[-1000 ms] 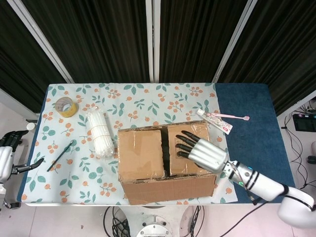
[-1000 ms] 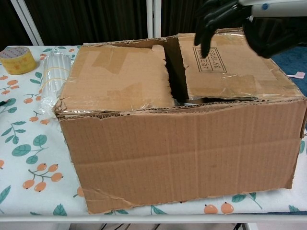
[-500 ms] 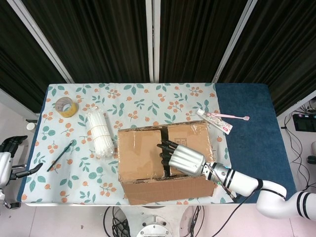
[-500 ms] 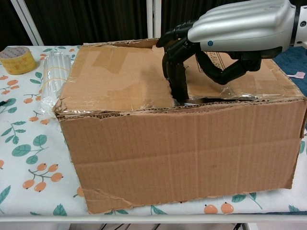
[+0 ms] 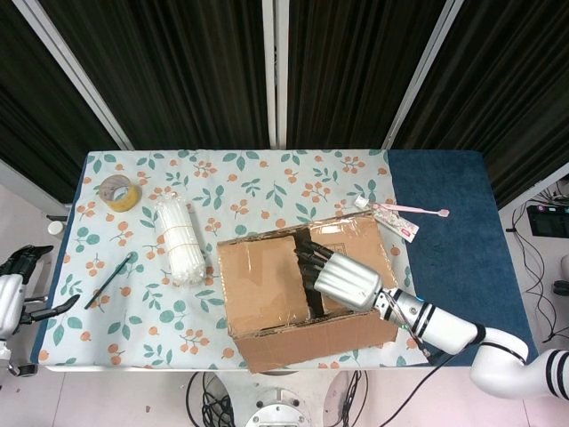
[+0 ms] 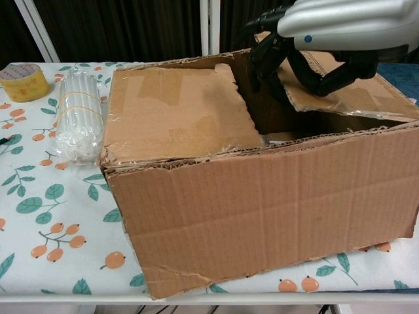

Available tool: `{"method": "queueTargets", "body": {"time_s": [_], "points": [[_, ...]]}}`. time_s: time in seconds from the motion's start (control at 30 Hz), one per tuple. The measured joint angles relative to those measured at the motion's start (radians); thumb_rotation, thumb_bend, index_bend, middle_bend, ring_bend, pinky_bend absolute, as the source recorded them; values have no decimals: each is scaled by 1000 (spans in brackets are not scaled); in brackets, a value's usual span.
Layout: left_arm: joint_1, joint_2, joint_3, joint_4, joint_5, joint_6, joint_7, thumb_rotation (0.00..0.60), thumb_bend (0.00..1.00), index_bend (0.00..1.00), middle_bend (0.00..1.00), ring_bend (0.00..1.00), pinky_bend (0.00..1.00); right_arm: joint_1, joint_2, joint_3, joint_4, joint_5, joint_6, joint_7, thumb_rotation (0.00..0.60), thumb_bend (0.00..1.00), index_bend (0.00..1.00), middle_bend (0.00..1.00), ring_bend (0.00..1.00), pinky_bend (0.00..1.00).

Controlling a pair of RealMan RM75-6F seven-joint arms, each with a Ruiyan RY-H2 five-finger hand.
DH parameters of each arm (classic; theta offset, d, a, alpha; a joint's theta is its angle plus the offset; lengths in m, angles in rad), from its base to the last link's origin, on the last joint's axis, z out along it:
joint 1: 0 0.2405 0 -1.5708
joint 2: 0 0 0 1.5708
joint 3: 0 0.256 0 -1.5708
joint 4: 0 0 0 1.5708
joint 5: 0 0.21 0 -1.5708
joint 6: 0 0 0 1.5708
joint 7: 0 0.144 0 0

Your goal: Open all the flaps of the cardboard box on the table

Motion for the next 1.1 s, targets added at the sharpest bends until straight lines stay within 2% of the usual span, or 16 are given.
{"method": "queueTargets", "body": {"time_s": [0.33, 0.63, 0.87, 1.1], "points": [[-7, 2, -5, -6, 2, -25, -3, 344, 113, 153, 150, 104, 209, -62, 138, 1, -46, -3, 121, 14, 600, 1000, 624, 314, 0, 0], [-28, -1, -13, -23, -9, -64, 23, 346, 115, 153, 149, 104, 209, -138, 259, -22, -44, -68, 281, 195, 600, 1000, 606, 301, 0, 0], [-57, -8, -24, -57, -32, -103, 81, 347, 117, 153, 150, 104, 209, -224, 323, -55, 39, -141, 453, 364, 600, 995, 601, 299, 0, 0], [-87, -12, -37, -110, -60, -134, 146, 344, 118, 153, 150, 104, 209, -293, 340, -83, 155, -171, 568, 489, 600, 977, 596, 310, 0, 0]]}}
